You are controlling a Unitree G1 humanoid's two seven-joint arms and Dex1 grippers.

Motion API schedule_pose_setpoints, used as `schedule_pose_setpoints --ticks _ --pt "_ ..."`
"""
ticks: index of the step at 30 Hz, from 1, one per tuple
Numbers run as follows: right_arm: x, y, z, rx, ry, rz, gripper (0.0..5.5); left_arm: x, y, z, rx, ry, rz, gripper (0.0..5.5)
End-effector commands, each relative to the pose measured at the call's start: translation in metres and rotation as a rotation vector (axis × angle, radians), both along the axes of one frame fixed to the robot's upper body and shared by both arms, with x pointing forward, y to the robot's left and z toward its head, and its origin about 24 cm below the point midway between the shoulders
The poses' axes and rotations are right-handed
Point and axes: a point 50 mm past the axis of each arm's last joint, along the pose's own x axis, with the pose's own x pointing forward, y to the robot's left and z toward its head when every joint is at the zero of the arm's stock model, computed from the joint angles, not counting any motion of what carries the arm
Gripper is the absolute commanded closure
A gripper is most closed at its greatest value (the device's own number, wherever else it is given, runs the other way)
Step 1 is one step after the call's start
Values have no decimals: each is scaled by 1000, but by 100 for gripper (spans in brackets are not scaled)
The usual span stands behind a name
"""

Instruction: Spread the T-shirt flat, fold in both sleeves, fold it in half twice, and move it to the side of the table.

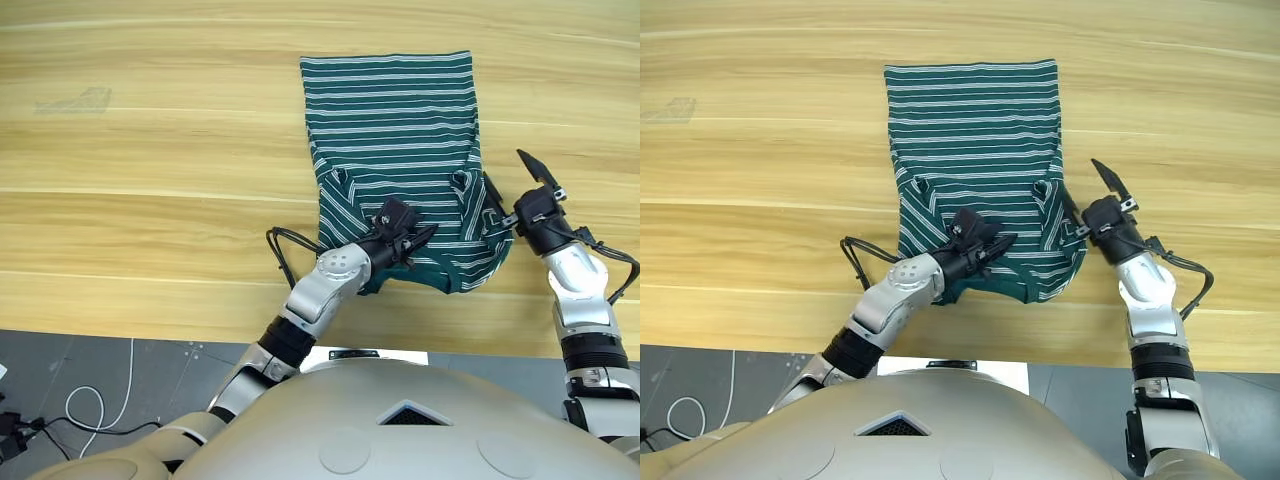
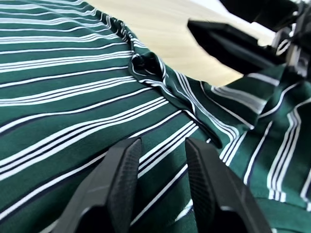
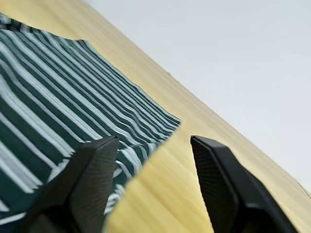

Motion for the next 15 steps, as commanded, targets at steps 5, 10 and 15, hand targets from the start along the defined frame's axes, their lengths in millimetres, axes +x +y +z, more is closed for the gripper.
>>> schedule_pose_setpoints --ticks 5,10,15 --pt "16 -26 23 41 -45 -115 275 -49 30 -70 285 400 71 381" --pt "27 -44 39 35 -70 -162 275 -55 28 -75 290 418 71 381" --pt "39 -73 49 76 -65 -275 275 -59 28 -81 295 436 82 381"
